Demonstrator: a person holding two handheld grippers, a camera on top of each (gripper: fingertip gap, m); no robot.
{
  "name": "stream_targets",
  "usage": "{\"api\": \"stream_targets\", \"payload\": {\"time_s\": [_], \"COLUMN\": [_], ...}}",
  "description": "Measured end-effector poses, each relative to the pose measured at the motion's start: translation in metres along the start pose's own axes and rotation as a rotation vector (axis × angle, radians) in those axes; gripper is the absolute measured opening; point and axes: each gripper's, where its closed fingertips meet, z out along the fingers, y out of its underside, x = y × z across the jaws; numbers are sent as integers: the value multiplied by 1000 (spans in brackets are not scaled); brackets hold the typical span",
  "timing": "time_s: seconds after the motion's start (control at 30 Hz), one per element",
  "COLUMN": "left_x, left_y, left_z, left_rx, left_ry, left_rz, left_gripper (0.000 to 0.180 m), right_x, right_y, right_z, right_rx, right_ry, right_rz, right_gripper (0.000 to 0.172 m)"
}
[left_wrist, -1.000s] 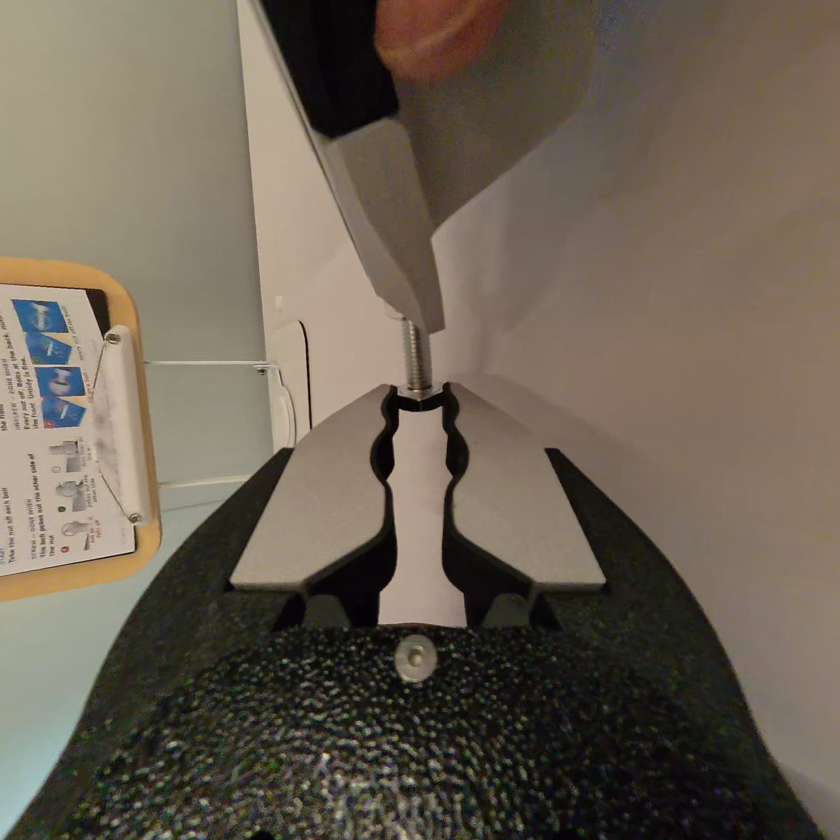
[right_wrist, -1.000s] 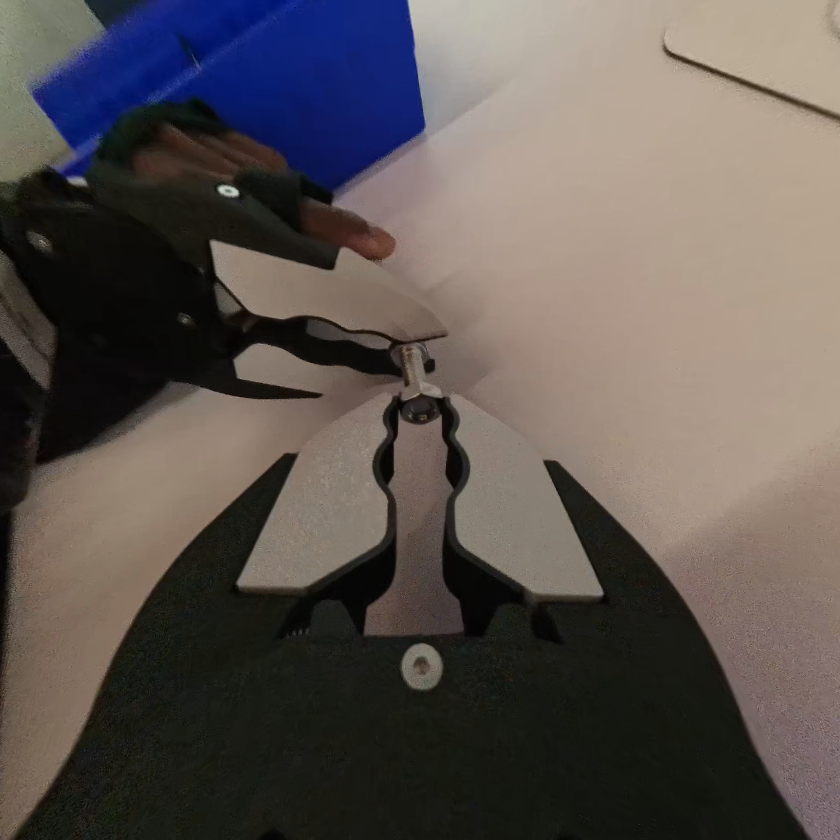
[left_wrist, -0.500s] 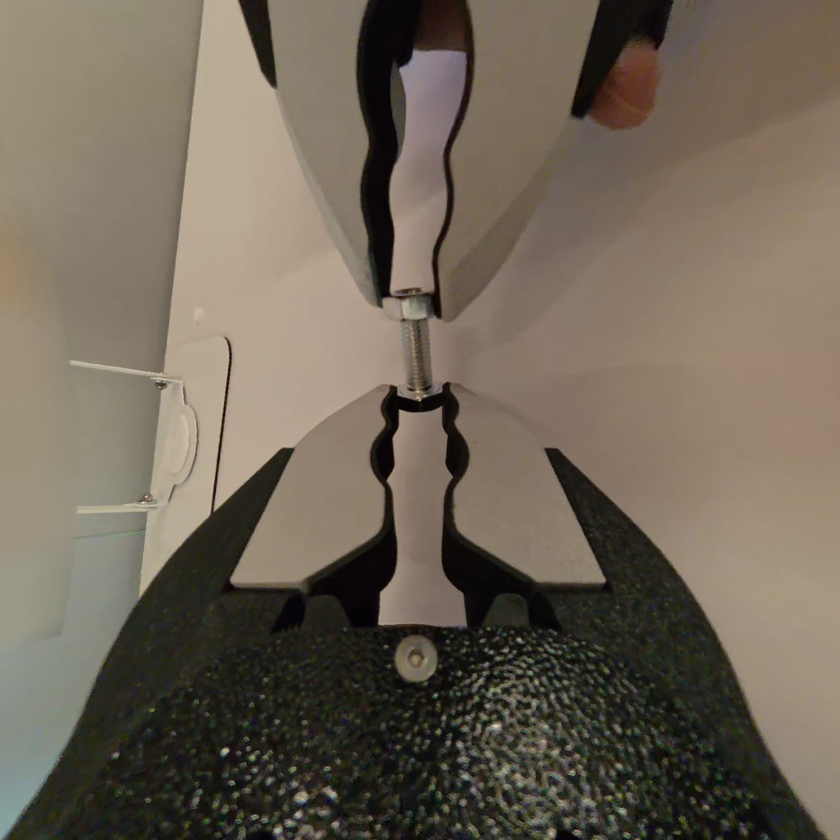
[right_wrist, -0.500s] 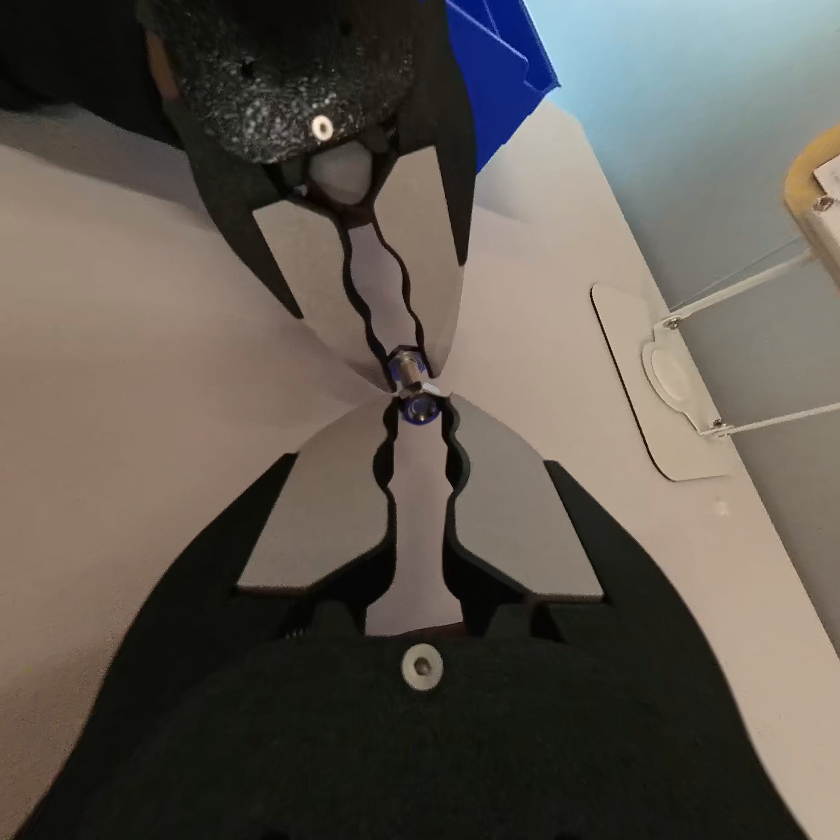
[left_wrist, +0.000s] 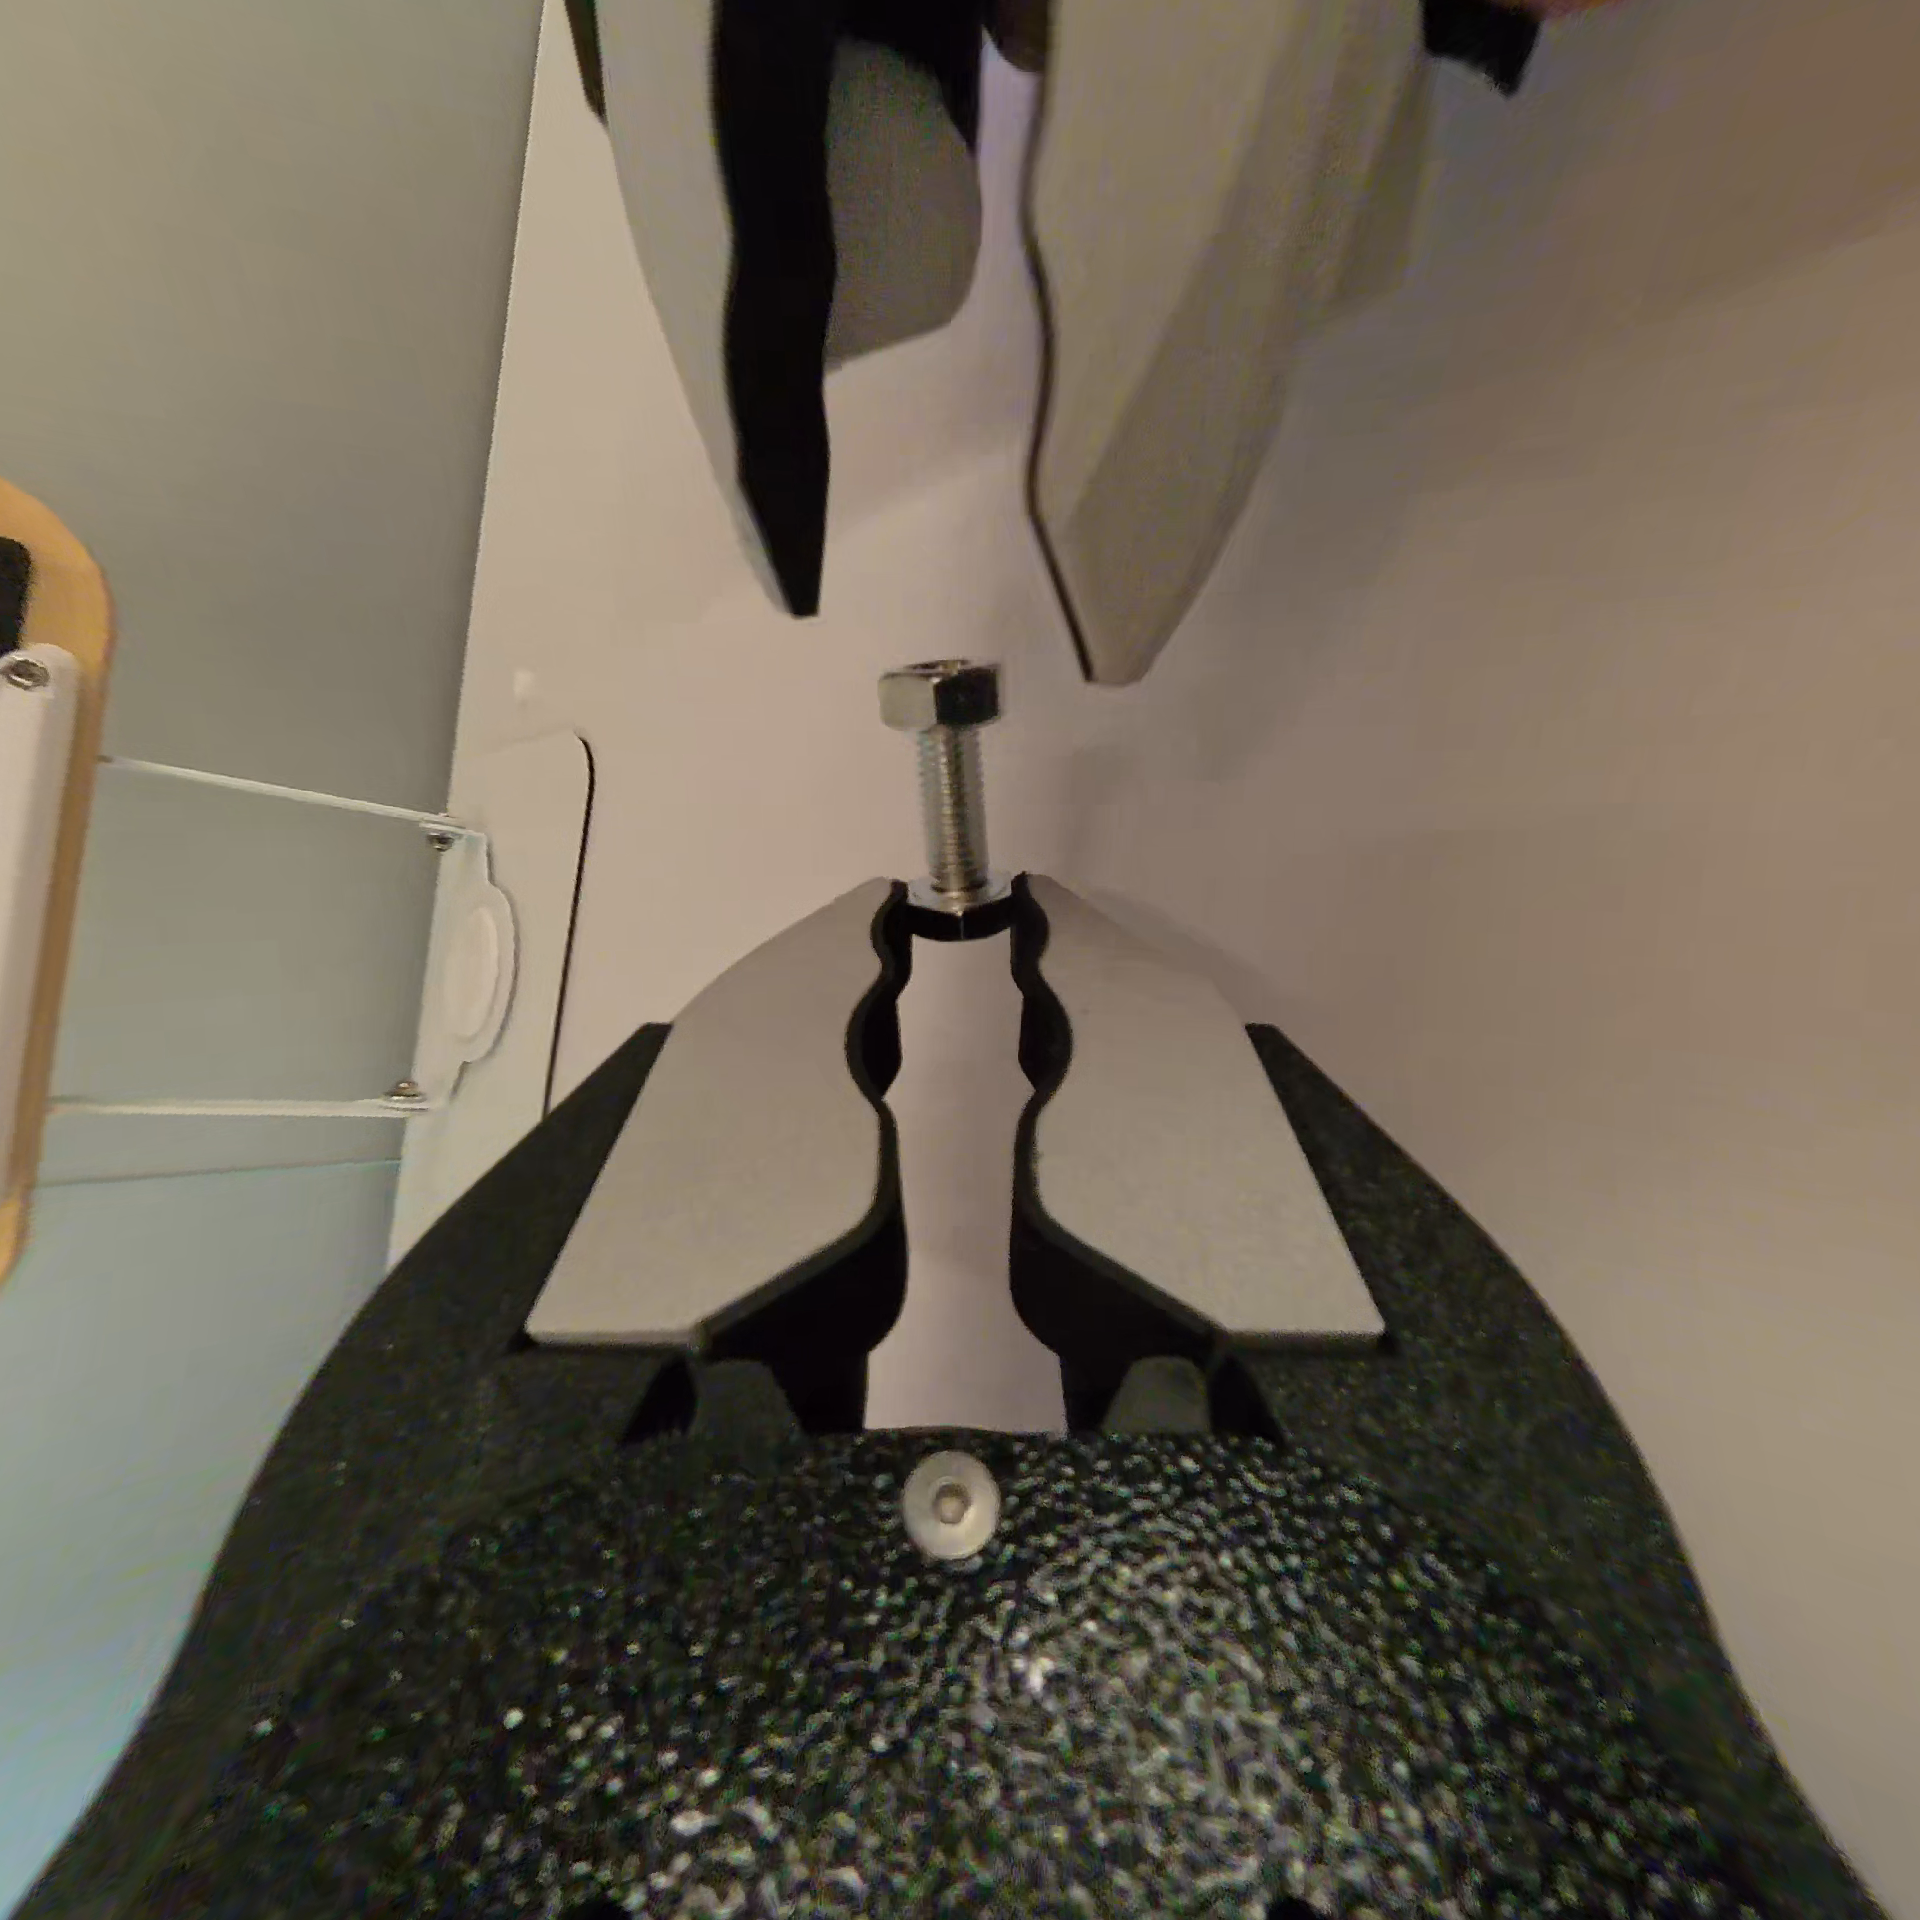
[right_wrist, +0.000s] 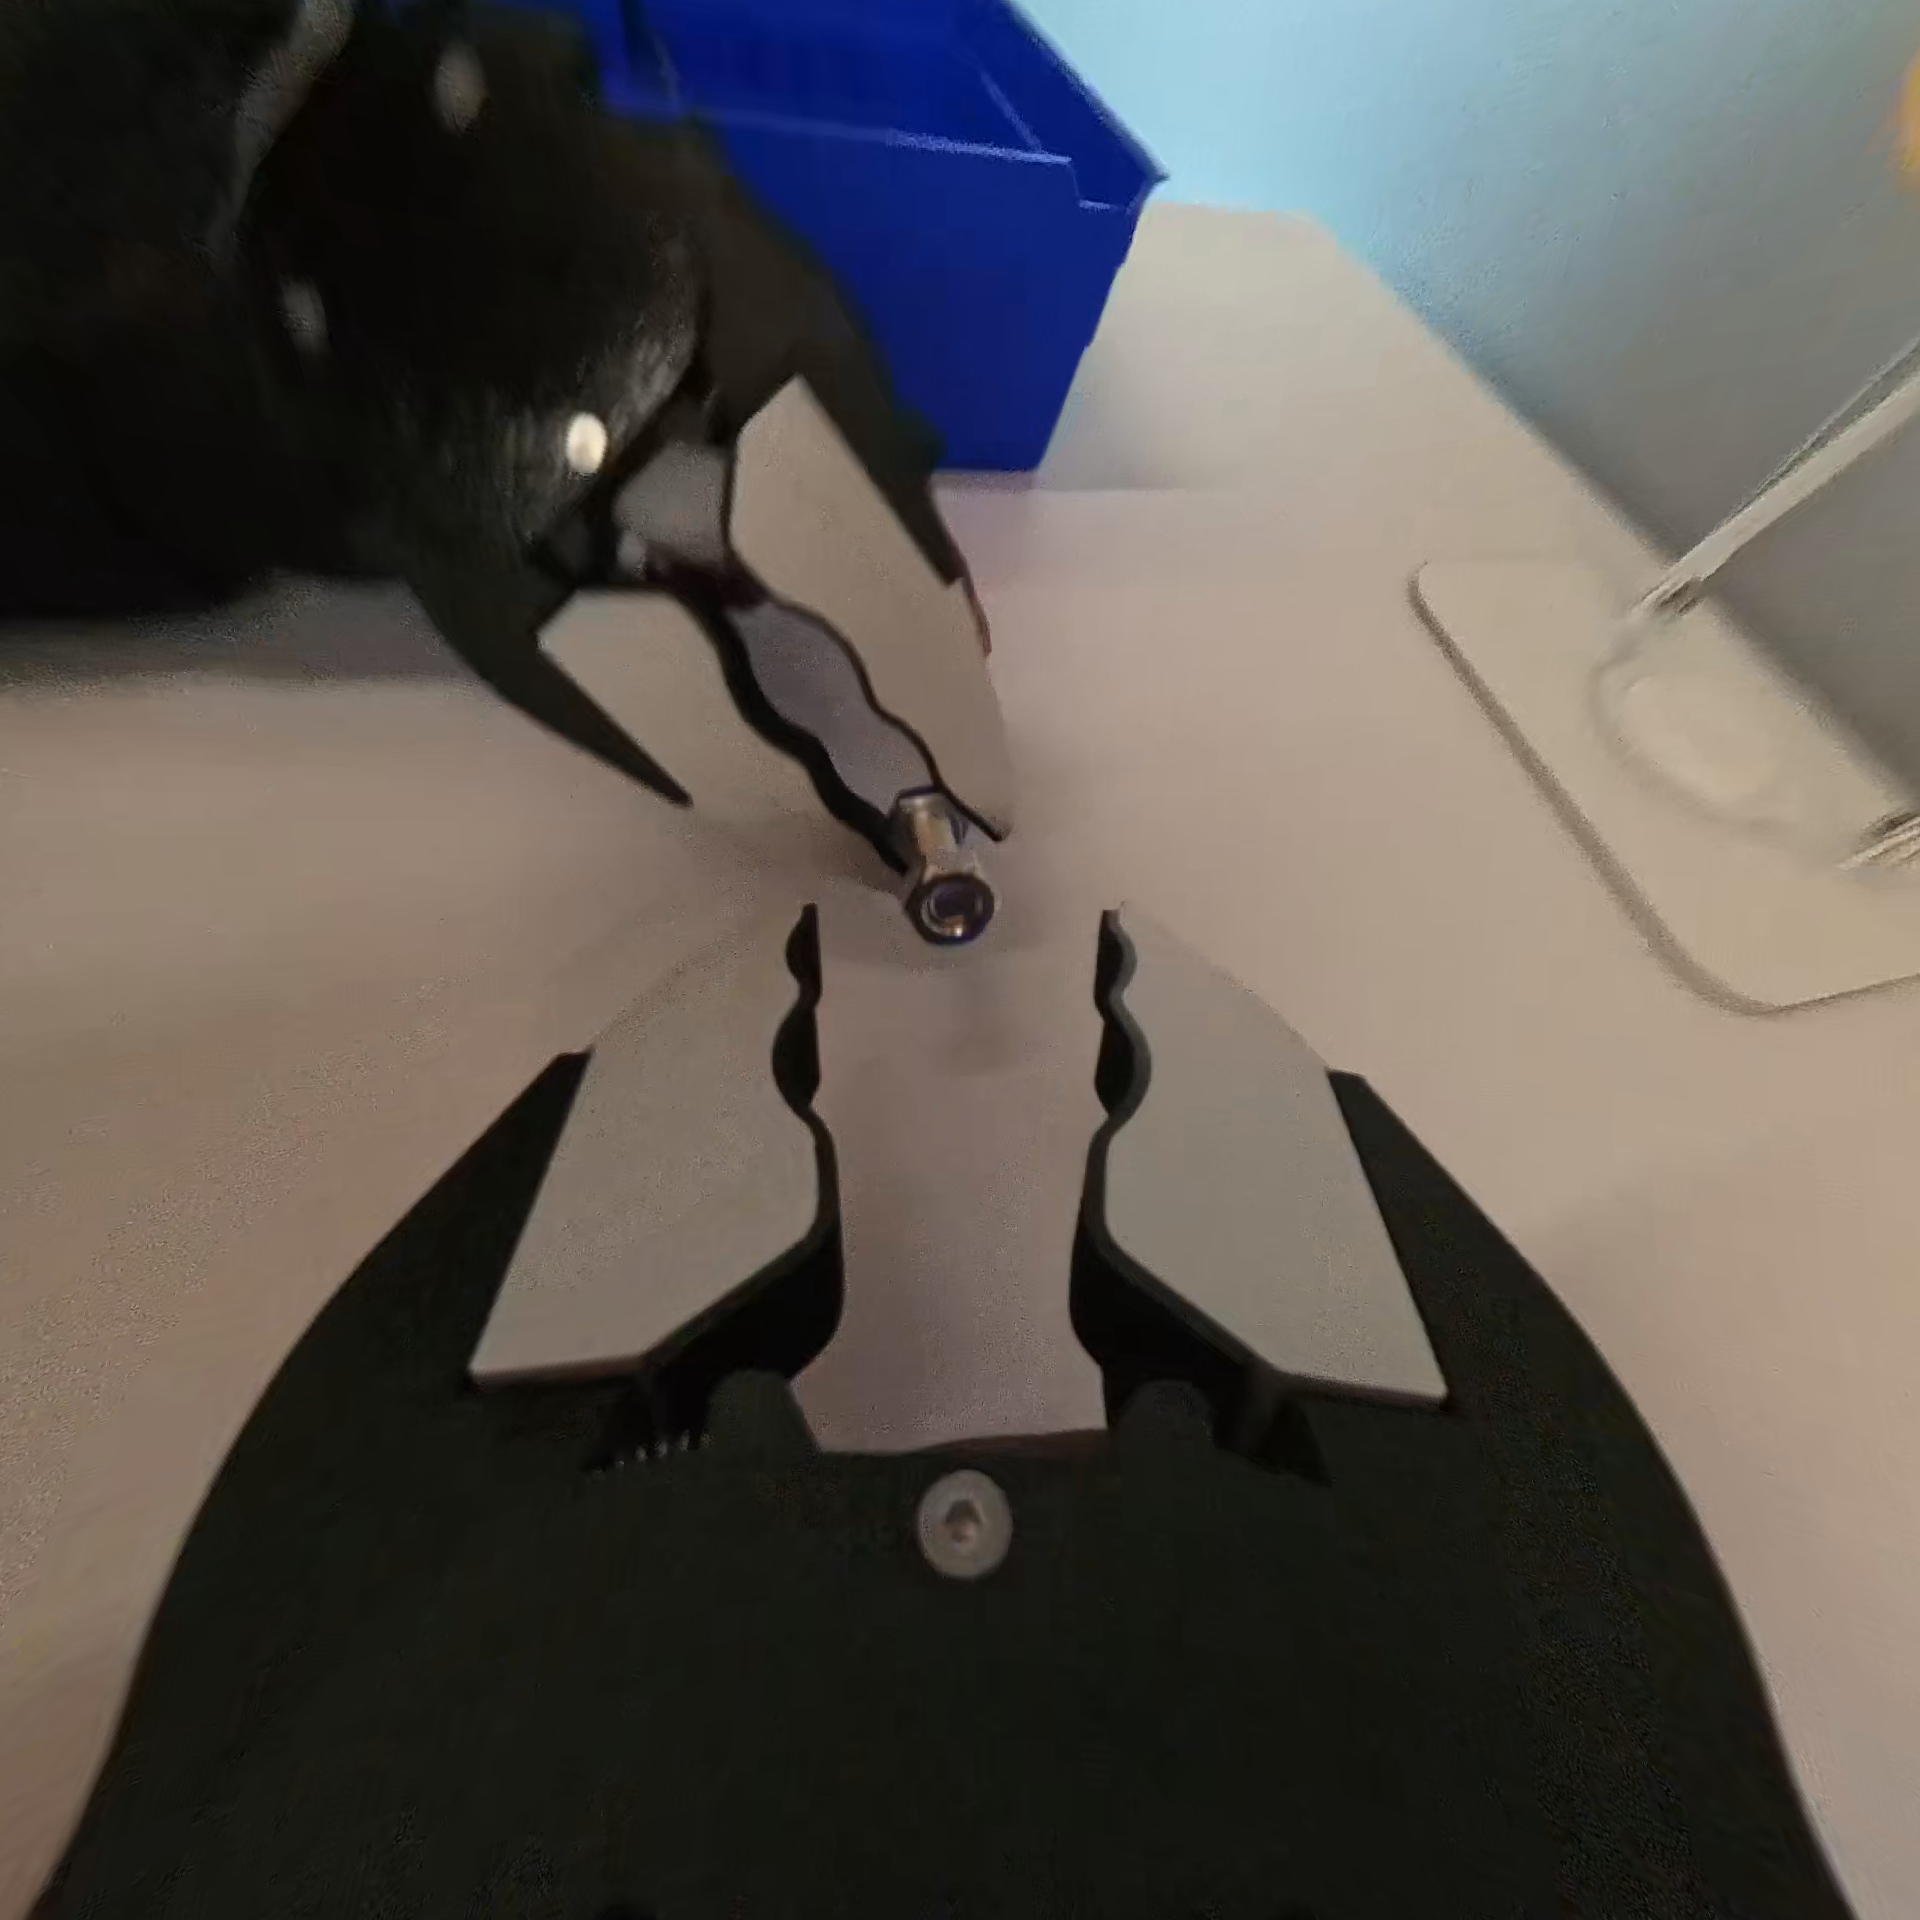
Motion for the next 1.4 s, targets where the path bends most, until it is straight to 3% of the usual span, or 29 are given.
{"api": "stream_targets", "payload": {"time_s": [0.13,0.2,0.27,0.33,0.43,0.5,0.53,0.6,0.7,0.83,0.97,1.03,1.13,1.27,1.33,1.4], "left_x": [4,8,8,3,-4,-3,-3,-2,0,4,12,15,10,2,-1,-2], "left_y": [-2,-3,-1,2,8,8,7,5,3,0,-4,-5,0,10,10,7], "left_z": [-2,-1,1,2,4,5,5,4,2,-2,-2,0,3,7,8,6], "left_rx": [22,27,1,-35,-110,-120,-112,-88,-30,15,39,39,-8,-115,-141,-134], "left_ry": [48,71,55,-2,-98,-101,-93,-67,-12,53,113,127,64,-64,-92,-96], "left_rz": [-27,-23,7,57,175,177,160,104,12,-51,-62,-54,7,183,218,195], "left_gripper": [18,18,18,18,18,18,18,18,18,18,18,18,18,18,18,18], "right_x": [-6,-8,-6,-3,-3,-3,-2,3,8,1,-9,-11,-7,-6,-4,1], "right_y": [6,5,6,9,14,15,14,9,2,4,4,4,7,16,14,7], "right_z": [2,4,7,10,14,13,12,7,-1,-4,1,3,8,15,13,8], "right_rx": [-61,-53,-75,-98,-77,-45,-33,-2,22,-17,-25,-35,-81,-82,-23,41], "right_ry": [55,62,66,49,-42,-96,-115,-92,-14,42,28,31,33,-70,-135,-150], "right_rz": [-237,-247,-199,3,502,569,538,417,165,-145,-231,-238,-83,438,502,448], "right_gripper": [38,19,17,17,17,17,19,37,42,41,34,18,17,17,21,37]}}
